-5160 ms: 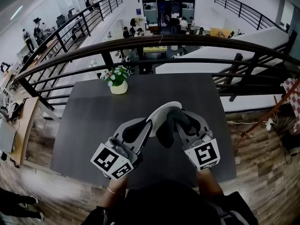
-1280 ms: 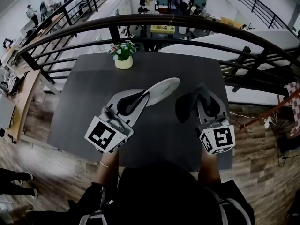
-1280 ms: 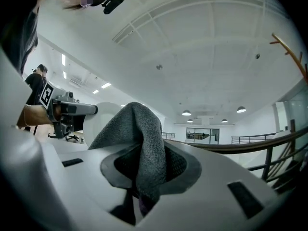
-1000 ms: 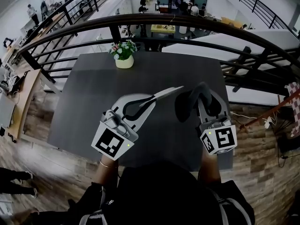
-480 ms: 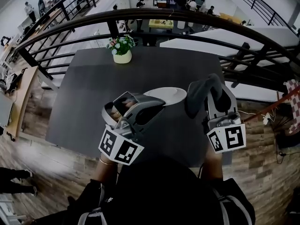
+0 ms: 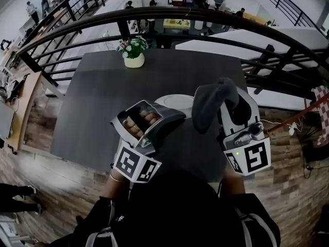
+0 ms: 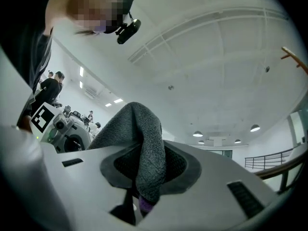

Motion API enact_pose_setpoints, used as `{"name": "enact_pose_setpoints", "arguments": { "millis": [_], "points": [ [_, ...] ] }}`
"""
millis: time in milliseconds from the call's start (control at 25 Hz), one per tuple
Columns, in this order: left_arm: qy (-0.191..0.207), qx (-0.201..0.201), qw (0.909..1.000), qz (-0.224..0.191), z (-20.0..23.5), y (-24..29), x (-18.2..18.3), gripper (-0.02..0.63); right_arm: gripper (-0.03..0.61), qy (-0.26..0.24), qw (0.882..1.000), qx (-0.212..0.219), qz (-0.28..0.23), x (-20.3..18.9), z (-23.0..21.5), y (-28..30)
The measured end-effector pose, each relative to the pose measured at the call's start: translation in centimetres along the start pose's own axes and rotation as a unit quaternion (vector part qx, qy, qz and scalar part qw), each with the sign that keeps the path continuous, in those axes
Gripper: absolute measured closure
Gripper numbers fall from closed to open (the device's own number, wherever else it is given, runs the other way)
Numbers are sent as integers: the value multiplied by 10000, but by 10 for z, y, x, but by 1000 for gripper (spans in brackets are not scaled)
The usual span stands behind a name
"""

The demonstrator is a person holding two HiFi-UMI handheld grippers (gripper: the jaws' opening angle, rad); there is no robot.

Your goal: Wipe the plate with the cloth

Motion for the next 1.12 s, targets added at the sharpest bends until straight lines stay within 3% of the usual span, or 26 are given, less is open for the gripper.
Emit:
{"name": "enact_pose_setpoints", "arguments": {
  "millis": [240, 480, 640, 1120],
  "points": [
    [248, 151, 9995, -157, 3, -1, 13, 597, 499, 80, 9917, 1123, 616, -21, 36, 16],
    [639, 222, 9977, -10, 2, -2, 17, 594, 499, -145, 9836, 1527, 952, -27, 49, 18],
    [804, 269, 9964, 54, 2, -3, 15, 594, 499, -116, 9852, 1409, 965, -32, 47, 19],
    [872, 425, 9952, 99, 10, -9, 20, 591, 499, -95, 9949, 497, 875, -41, 17, 13]
  ]
}}
Point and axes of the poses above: the fingertips, and each gripper's own axes: y forward along the fingers, z to its left, x out of its top, the point moved 6 cm from there along -y, backward along the fingers, and after that the axes turned 7 degrees about -z, right-handed, at the moved point
